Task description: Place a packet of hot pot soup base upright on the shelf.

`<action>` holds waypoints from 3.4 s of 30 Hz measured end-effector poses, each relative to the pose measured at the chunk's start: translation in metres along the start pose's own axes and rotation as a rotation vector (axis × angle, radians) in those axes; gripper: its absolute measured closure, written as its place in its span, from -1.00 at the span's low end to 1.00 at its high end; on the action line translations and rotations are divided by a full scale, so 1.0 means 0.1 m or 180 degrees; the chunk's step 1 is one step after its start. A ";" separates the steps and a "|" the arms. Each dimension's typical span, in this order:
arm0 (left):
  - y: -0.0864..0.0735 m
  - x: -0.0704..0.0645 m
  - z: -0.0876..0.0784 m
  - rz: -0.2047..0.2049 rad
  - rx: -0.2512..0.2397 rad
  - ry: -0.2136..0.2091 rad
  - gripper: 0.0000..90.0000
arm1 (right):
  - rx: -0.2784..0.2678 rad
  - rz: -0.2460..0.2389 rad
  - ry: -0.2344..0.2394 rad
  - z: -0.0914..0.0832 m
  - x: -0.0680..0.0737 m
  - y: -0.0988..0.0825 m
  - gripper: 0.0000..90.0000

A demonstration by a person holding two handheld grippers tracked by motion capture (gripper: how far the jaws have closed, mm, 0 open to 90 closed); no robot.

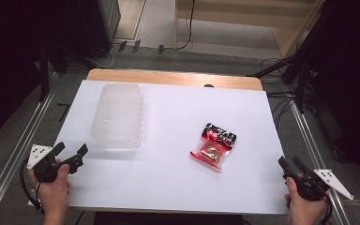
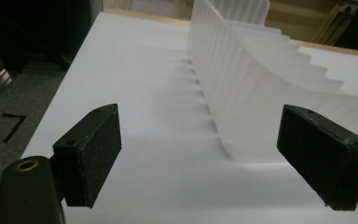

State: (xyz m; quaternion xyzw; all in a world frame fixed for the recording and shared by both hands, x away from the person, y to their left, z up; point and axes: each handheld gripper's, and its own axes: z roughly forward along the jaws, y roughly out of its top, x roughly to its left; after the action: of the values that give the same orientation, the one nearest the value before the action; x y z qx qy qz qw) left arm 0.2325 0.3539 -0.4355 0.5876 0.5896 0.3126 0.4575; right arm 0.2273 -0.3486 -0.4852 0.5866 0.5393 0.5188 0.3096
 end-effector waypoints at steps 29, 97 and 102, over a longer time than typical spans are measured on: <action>0.17 -1.23 0.36 0.0508 0.0300 -0.0905 1.00 | 0.0401 -0.0560 0.0505 0.49 0.44 0.40 0.11; -0.53 -3.02 1.18 0.1286 0.1129 -0.1665 1.00 | 0.1211 -0.0303 0.1014 1.17 0.66 0.38 0.20; -0.54 -3.03 1.22 0.1307 0.1315 -0.1643 1.00 | 0.1232 -0.0153 0.1111 1.20 0.66 0.37 0.19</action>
State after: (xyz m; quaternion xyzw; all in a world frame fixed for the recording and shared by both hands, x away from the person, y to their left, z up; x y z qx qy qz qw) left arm 0.2880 0.0306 -0.4795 0.8325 0.3757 0.1142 0.3908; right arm 0.3437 -0.2707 -0.4655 0.5236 0.6875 0.4919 0.1061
